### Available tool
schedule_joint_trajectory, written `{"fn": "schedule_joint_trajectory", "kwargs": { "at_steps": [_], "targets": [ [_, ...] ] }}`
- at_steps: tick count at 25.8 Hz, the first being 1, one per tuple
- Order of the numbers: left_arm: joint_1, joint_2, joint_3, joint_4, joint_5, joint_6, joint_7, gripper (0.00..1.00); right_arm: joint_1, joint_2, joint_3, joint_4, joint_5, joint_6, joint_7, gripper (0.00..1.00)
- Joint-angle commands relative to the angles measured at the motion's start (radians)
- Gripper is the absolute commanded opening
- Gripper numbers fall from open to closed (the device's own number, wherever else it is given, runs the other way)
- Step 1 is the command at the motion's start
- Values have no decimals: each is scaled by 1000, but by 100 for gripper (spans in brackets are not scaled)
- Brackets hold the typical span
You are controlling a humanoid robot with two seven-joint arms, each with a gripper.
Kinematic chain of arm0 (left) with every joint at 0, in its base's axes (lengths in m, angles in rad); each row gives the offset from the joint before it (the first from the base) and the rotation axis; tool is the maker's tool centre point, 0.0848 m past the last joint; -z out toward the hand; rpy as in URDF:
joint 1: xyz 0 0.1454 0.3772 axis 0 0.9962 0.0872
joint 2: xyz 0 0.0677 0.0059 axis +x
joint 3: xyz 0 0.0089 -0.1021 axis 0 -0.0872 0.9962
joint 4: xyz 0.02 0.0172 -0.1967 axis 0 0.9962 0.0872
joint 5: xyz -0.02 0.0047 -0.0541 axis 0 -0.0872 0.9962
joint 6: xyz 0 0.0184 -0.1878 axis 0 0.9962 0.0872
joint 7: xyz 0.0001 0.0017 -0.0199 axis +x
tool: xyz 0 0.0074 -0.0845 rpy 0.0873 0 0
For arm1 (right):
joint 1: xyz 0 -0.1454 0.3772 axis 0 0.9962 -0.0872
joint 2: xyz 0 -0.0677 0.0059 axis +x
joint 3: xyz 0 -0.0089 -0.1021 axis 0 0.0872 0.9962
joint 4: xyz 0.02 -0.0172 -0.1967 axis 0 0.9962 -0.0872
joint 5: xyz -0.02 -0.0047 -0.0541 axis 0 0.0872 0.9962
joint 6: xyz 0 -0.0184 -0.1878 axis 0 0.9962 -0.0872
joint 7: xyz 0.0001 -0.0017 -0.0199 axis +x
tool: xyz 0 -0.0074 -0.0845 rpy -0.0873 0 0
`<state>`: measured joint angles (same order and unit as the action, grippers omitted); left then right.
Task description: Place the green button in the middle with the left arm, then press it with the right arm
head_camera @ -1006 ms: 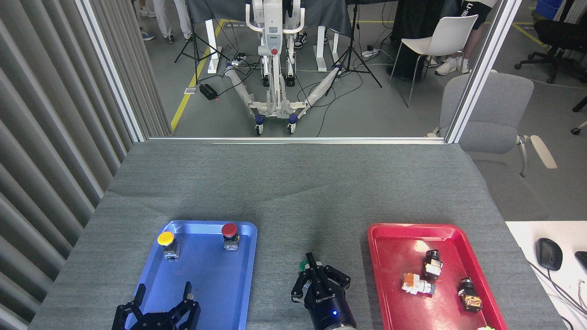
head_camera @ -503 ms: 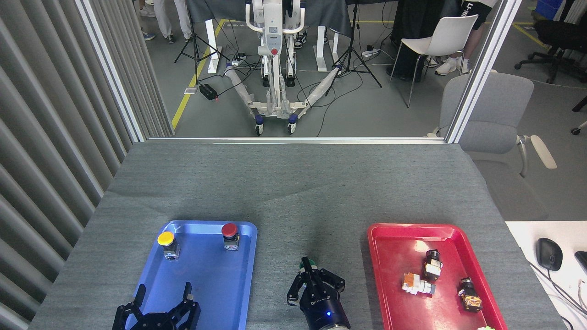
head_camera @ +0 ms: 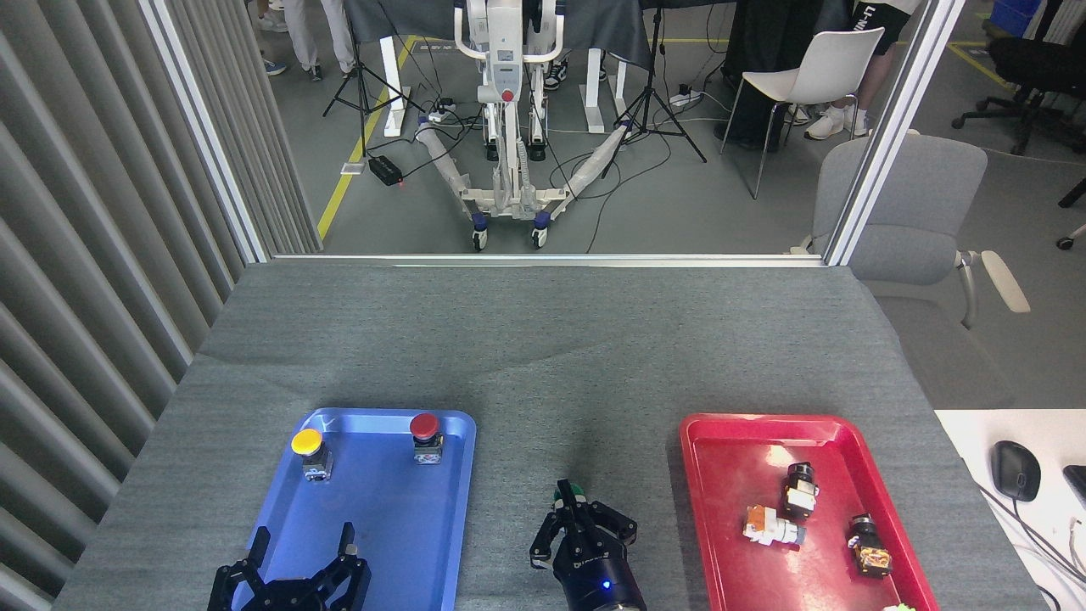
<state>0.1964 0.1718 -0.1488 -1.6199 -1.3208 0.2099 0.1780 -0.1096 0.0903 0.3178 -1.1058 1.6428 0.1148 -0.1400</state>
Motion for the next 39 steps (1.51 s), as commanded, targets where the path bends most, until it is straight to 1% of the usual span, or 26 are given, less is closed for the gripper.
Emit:
{"fn": "schedule_joint_trajectory", "kwargs": {
  "at_steps": [1,4,6,7,10,13,14,18,21,23,26,30,33,36,39],
  "targets": [
    [0,0,0,0,0,0,0,100,-4,2,-3,-17,-3,5,3,14],
    [0,0,0,0,0,2,1,100,-16,2,-9,-31,-4,20,2,22],
    [0,0,0,0,0,2,1,100,-22,0,-14,-45,-4,37,2,33],
    [0,0,0,0,0,2,1,100,-24,-3,-16,-55,-4,43,2,40],
    [0,0,0,0,0,2,1,100,-22,-9,-19,-88,-4,48,2,70],
    [0,0,0,0,0,2,1,100,-18,-15,-42,-112,-6,51,2,95],
    [0,0,0,0,0,2,1,100,-16,-15,-63,-120,-6,51,0,99],
    [2,0,0,0,0,2,1,100,-5,-21,-111,-141,-12,48,0,99],
    [2,0,0,0,0,2,1,100,10,-46,-120,-155,-12,51,0,99],
    [2,0,0,-2,0,2,1,100,22,-63,-151,-157,-14,52,0,99],
    [2,0,0,-2,0,2,1,100,50,-61,-197,-163,-14,52,0,99],
    [2,0,0,0,0,2,1,100,88,-66,-217,-194,-12,55,2,100],
    [2,0,0,0,0,2,1,100,134,-70,-226,-256,-12,55,2,99],
    [2,0,0,0,0,2,1,100,182,-89,-226,-322,-12,54,2,99],
    [2,0,0,0,0,2,1,100,237,-92,-226,-390,-12,54,2,100]
  ]
}}
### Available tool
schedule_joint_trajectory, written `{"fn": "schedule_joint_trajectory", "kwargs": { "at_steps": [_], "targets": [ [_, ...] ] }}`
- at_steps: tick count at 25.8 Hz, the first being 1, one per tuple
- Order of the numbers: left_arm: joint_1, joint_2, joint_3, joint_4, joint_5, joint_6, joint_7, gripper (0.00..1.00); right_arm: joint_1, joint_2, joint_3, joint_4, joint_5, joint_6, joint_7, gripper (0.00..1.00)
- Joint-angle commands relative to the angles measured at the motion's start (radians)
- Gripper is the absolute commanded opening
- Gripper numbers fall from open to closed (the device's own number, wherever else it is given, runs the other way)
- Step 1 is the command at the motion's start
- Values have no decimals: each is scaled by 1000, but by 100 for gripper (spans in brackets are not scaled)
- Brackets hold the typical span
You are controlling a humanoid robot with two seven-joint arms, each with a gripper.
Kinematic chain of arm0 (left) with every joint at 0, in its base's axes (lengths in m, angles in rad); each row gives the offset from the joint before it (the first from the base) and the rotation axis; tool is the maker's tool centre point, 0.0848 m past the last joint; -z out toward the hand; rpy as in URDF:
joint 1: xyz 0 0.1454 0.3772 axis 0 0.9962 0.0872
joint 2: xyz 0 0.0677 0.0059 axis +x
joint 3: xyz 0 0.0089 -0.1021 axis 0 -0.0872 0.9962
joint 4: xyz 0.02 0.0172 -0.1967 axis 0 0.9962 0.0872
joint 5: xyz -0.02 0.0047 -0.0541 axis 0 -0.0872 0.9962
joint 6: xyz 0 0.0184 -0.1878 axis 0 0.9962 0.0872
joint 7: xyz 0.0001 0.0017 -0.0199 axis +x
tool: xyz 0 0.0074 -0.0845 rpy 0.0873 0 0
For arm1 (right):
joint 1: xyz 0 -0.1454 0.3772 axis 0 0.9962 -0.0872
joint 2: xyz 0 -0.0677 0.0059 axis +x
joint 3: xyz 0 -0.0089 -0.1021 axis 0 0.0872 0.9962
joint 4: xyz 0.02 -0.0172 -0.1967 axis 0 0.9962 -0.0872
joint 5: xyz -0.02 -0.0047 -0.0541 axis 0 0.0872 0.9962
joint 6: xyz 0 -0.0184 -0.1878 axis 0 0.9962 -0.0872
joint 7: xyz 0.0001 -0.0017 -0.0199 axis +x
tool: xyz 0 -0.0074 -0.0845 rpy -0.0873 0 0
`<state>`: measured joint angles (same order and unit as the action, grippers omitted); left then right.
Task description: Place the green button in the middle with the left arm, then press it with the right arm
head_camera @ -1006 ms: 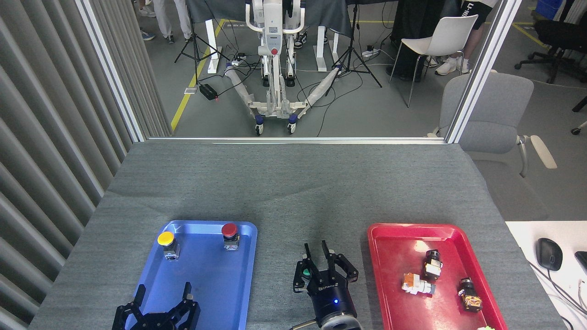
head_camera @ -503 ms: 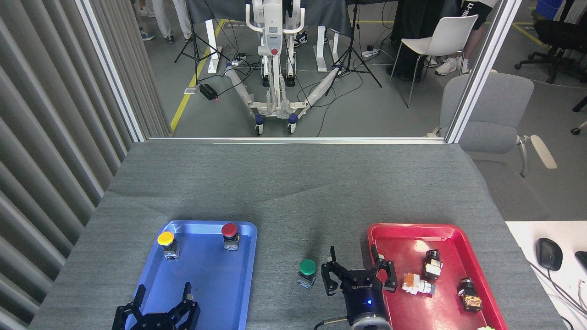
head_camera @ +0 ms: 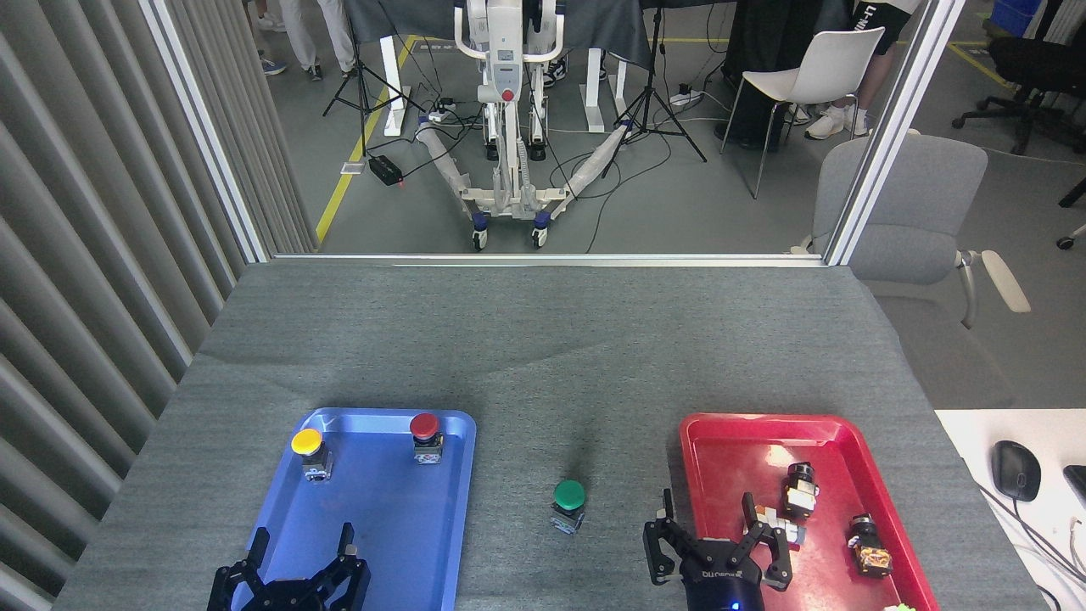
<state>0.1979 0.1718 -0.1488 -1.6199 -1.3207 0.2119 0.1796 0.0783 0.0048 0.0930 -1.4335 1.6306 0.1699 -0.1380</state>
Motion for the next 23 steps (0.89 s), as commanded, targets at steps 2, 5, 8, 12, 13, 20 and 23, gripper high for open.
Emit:
{"fn": "schedule_joint_trajectory", "kwargs": {
  "at_steps": [2,5,8,12,13,20,23],
  "targets": [
    [0,0,0,0,0,0,0,100,81,-8,-1,-99,0,-3,-2,99],
    [0,0,0,0,2,0,0,100,112,-11,-1,-130,2,-7,-23,99],
    [0,0,0,0,3,0,0,100,112,-11,-1,-130,0,-9,-51,99],
    [0,0,0,0,3,0,0,100,112,-11,-1,-130,0,-9,-51,99],
    [0,0,0,0,3,0,0,100,112,-11,-1,-130,0,-10,-51,100],
    [0,0,0,0,5,0,0,100,115,-11,-1,-130,0,-9,-49,99],
    [0,0,0,-1,3,0,0,100,115,-11,-1,-130,0,-9,-49,100]
  ]
}}
